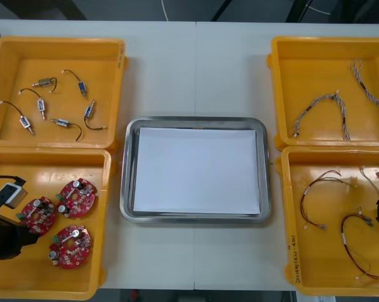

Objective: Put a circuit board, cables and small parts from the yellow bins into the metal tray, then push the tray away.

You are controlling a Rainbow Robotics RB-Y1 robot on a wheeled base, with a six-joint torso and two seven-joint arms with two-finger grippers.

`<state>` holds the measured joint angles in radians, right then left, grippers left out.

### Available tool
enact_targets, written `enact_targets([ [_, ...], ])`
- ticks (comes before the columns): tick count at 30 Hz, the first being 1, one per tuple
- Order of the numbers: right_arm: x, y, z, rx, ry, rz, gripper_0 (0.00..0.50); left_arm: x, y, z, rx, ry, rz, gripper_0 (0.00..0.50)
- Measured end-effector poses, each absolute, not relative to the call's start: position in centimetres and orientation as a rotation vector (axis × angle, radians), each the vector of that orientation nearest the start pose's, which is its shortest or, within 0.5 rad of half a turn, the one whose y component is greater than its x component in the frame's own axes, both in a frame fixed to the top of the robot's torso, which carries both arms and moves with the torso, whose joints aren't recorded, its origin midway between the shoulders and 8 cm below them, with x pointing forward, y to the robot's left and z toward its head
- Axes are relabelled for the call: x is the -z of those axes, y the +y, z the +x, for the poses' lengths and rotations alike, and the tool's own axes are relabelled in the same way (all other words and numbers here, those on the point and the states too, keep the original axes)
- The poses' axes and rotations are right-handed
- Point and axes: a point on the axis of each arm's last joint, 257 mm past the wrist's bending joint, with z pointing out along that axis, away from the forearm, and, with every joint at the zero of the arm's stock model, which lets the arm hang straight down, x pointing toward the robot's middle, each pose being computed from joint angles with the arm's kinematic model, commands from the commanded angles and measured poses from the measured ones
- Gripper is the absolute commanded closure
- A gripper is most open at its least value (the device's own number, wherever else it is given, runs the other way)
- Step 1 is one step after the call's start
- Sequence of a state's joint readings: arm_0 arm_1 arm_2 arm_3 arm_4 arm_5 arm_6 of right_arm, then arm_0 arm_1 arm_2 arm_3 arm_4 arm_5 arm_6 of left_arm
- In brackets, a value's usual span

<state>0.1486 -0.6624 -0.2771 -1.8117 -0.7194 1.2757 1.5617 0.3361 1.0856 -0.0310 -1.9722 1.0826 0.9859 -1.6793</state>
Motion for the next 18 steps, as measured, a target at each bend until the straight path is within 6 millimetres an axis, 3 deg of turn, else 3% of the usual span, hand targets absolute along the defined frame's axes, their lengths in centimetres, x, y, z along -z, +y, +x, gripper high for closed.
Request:
enact_targets([
  [1,32.4,-45.2,36.5,-0.001,2.637,0.16,0.5,33.3,38.3,31.4,0.136,2.664,0.454,0.096],
  [2,32.3,-45.0,36.2,-0.007,2.651,0.155,0.5,33.3,38.3,31.4,0.136,2.664,0.454,0.312],
  [3,32.0,-44.9,35.9,-0.008,2.659,0.15,0.5,33.3,38.3,31.4,0.136,2.663,0.454,0.498],
  [12,26.1,-44.1,35.1,0.026,2.632,0.078,0.5,33.2,38.3,31.5,0.137,2.661,0.453,0.5],
  [18,23.2,-42.5,34.6,0.026,2.612,0.002,0.5,33.1,38.2,31.5,0.148,2.661,0.446,0.5],
])
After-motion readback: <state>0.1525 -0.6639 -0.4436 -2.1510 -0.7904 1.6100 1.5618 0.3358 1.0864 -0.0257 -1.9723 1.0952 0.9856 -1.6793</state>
